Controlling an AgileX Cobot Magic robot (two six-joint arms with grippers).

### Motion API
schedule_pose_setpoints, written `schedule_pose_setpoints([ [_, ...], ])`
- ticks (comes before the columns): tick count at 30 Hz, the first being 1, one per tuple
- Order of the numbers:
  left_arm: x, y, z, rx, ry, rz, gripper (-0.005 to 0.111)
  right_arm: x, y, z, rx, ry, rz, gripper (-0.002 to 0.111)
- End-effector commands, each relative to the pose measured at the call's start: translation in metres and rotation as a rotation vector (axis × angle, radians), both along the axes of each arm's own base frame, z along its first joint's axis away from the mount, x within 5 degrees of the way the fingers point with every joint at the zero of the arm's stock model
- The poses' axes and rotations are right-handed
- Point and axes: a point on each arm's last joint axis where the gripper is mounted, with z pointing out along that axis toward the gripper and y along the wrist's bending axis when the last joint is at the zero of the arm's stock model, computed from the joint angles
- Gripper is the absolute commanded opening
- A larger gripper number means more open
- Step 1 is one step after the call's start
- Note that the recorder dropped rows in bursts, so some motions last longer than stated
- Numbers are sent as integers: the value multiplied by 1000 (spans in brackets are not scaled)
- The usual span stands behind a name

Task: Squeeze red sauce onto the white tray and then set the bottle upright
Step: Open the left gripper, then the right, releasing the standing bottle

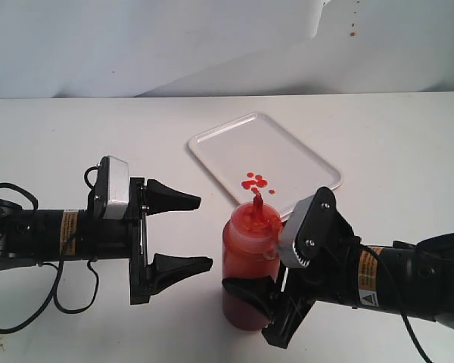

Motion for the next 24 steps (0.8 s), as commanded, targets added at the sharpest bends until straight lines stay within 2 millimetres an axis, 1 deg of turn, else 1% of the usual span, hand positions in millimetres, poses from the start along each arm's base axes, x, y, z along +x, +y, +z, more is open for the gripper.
schedule_pose_setpoints([
  [1,1,0,5,-20,-13,6,87,1,-1,7,36,-24,-7,1],
  [3,1,0,5,-21,-13,8,87,1,0,7,43,-25,-10,9],
  [5,1,0,5,-21,-11,9,87,2,-1,7,45,-28,-24,19],
  [8,1,0,5,-21,-11,9,87,4,-2,8,47,-34,-39,40],
  [12,1,0,5,-21,-11,9,87,4,0,11,79,-45,-40,75],
  [14,1,0,5,-23,-11,13,87,4,1,13,117,-48,-37,86],
  [17,2,1,5,-26,-10,23,87,4,2,16,156,-43,-37,93],
  [22,2,1,5,-26,-10,23,87,2,2,14,143,-19,-26,94],
  [24,2,1,5,-26,-10,25,87,2,1,11,106,1,-33,94],
])
